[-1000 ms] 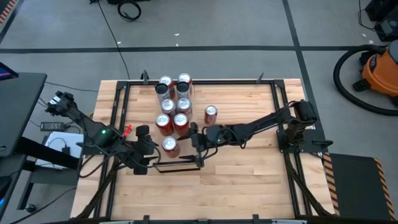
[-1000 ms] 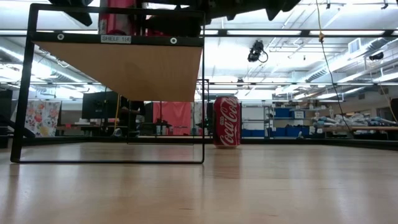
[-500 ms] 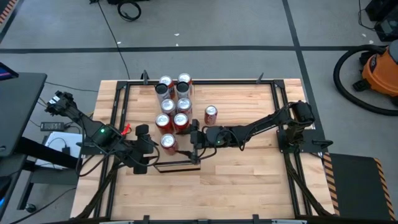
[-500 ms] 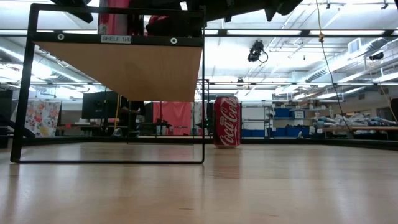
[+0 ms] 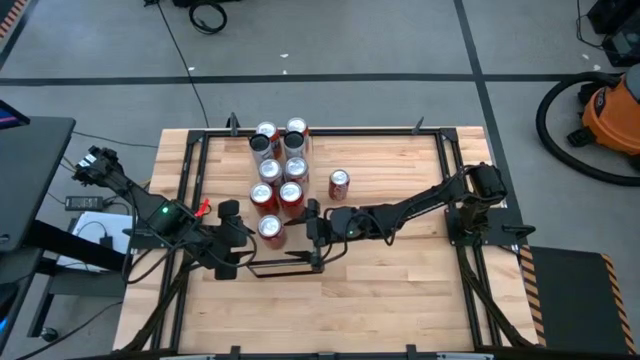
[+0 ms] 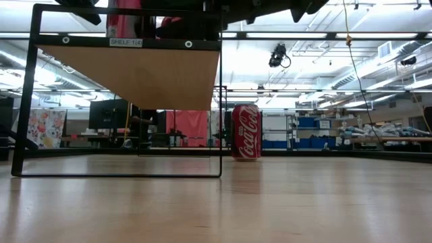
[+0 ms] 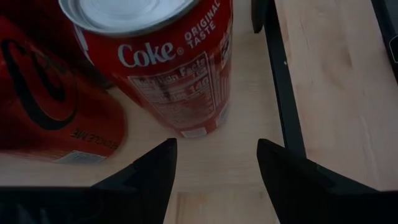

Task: Place canned beverage on shelf
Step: Put the red-white soda can on the shelf, then put the red-white soda can on the shelf and align it with the other red-white soda can

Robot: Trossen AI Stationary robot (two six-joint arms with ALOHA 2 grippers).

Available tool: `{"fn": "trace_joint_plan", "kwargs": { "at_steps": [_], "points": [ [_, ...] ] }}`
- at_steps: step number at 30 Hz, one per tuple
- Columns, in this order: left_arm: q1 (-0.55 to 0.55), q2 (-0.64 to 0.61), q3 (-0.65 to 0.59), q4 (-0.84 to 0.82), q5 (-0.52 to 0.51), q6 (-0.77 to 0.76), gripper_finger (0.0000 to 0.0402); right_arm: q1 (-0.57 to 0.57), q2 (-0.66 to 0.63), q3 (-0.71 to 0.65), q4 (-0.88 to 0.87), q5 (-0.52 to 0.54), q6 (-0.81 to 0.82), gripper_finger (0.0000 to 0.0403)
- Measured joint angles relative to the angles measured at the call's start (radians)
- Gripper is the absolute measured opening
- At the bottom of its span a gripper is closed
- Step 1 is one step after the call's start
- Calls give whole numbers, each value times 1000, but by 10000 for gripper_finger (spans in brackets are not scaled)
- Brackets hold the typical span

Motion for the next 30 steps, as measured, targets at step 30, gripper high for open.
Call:
{"fn": "trace_joint_plan", "kwargs": {
  "at_steps": [30],
  "points": [
    [-37, -31, -1, -143, -30, -53, 233, -18, -281, -27, -646, 141, -19, 364]
  ]
}}
